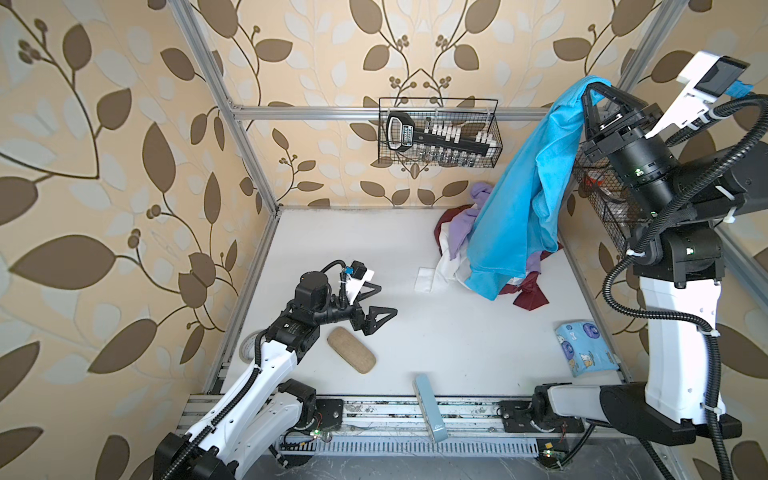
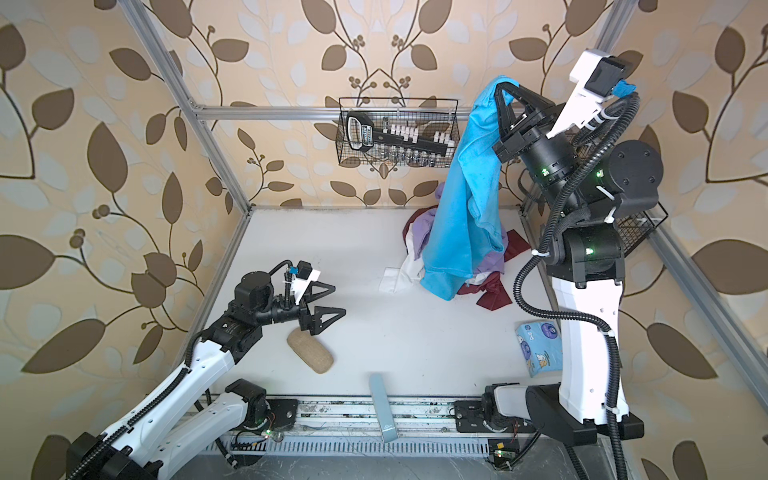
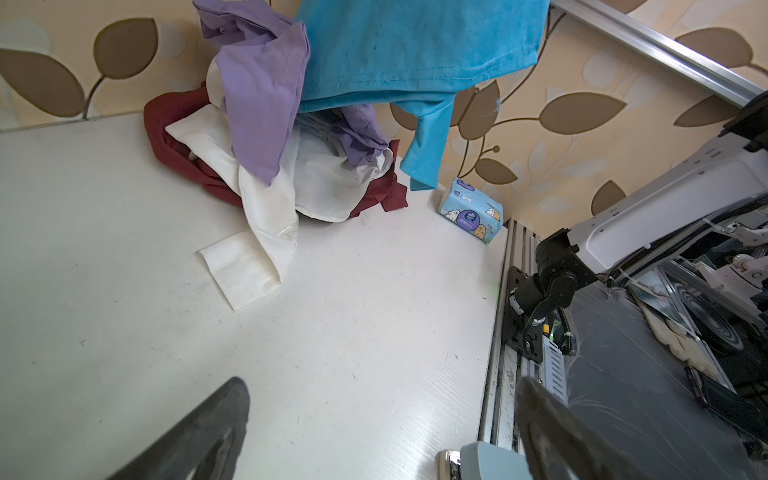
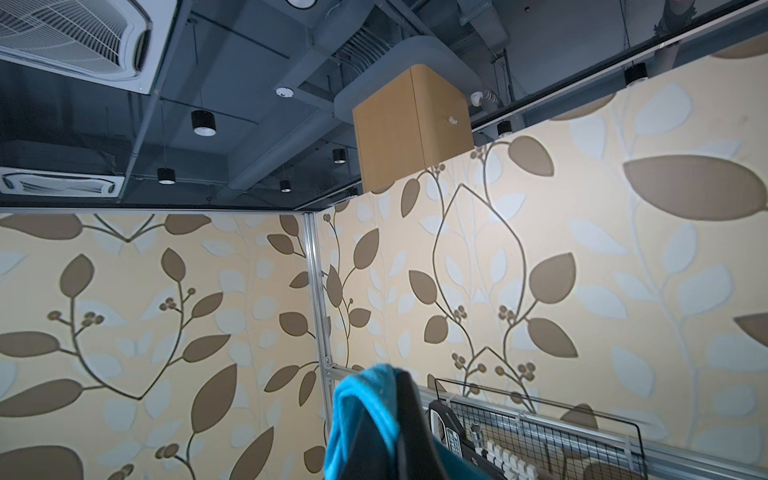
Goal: Pick out a specific cloth from the pile
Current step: 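Lift the turquoise shirt high above the pile with the right gripper, then swing the held turquoise shirt across toward the left arm's side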
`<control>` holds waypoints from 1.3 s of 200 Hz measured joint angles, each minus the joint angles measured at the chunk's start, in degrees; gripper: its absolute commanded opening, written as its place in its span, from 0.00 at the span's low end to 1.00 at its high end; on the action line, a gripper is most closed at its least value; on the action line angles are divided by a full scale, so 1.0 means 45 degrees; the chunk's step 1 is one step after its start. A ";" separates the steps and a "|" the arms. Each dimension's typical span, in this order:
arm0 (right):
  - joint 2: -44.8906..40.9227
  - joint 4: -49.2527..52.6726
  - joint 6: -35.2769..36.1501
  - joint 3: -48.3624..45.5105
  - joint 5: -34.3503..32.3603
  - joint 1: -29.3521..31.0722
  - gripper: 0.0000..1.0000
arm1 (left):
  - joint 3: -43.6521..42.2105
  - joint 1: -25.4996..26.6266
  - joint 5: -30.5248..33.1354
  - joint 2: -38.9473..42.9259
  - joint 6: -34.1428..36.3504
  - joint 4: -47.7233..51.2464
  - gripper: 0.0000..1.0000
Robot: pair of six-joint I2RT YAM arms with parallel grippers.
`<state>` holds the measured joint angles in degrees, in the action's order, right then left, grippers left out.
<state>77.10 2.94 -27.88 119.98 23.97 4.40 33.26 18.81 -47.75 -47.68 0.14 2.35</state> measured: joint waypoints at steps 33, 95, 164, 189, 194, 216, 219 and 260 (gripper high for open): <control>0.0141 -0.0801 -0.0549 0.0340 0.0544 0.0000 0.00 | 0.0000 0.0000 0.0000 0.0010 0.0044 -0.0005 0.99; 0.0559 -0.2433 -0.2113 0.0141 0.1549 0.0024 0.00 | 0.0000 0.0005 0.0000 0.0272 0.0272 -0.0005 0.99; 0.1161 -0.2841 -0.1914 -0.0981 0.1841 0.2497 0.00 | 0.0000 0.0087 0.0000 0.0578 0.0330 -0.0034 0.99; 0.1783 -0.2506 -0.1064 -0.0971 0.1734 0.4056 0.00 | -0.0005 0.0087 0.0000 0.0612 0.0355 -0.0053 0.99; 0.1953 -0.2433 -0.0928 -0.0952 0.1715 0.4333 0.00 | -0.0005 0.0087 0.0000 0.0627 0.0364 -0.0053 0.99; 0.2943 -0.2113 -0.0495 -0.0539 0.1651 0.5270 0.00 | -0.0005 0.0121 -0.0005 0.0714 0.0374 -0.0092 0.99; 0.3128 -0.2069 -0.0437 -0.0437 0.1651 0.5377 0.00 | -0.0005 0.0151 0.0000 0.0724 0.0374 -0.0092 0.99; 0.6173 -0.1608 -0.0053 0.1967 0.1647 0.6581 0.00 | -0.0010 0.0398 -0.0010 0.0996 0.0525 -0.0097 0.99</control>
<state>104.88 -4.29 -28.12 128.84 31.38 34.02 33.21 20.60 -47.79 -43.20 2.50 1.91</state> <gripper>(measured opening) 0.048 0.989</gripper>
